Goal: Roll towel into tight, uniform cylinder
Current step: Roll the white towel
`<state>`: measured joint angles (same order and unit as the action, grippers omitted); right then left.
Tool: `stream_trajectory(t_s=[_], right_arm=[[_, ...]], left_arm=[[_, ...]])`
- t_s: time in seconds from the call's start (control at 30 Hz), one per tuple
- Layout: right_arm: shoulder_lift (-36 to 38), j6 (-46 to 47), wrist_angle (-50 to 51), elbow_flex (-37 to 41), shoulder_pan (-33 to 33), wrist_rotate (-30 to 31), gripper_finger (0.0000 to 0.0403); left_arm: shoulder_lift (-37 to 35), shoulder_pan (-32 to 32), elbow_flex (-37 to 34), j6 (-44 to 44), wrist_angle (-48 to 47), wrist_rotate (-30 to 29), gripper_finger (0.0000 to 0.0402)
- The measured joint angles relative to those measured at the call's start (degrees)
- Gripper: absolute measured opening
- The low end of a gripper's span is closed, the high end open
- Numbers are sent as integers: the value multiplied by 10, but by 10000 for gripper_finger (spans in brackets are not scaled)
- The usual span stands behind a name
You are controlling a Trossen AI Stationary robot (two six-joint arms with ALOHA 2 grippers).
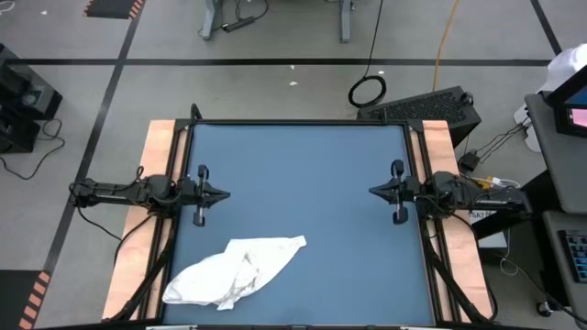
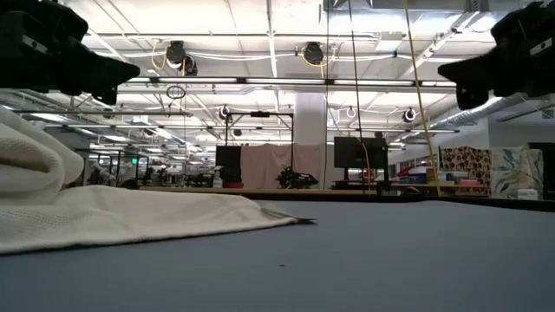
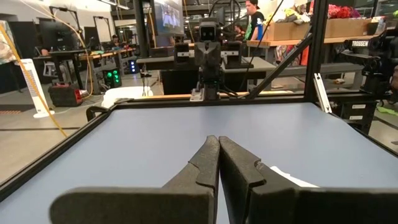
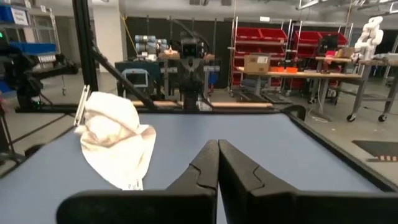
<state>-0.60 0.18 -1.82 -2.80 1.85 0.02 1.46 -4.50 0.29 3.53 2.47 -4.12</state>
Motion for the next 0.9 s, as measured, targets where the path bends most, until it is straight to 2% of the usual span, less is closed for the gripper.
stream_trajectory(t_s=[0.33,0.9], right_arm=[[-81,12,67,-136,0,-1,0],[-334,8,245,-470,0,-3,0]], left_arm=[[0,0,0,-1,0,0,16],[0,0,0,-1,0,-9,16]])
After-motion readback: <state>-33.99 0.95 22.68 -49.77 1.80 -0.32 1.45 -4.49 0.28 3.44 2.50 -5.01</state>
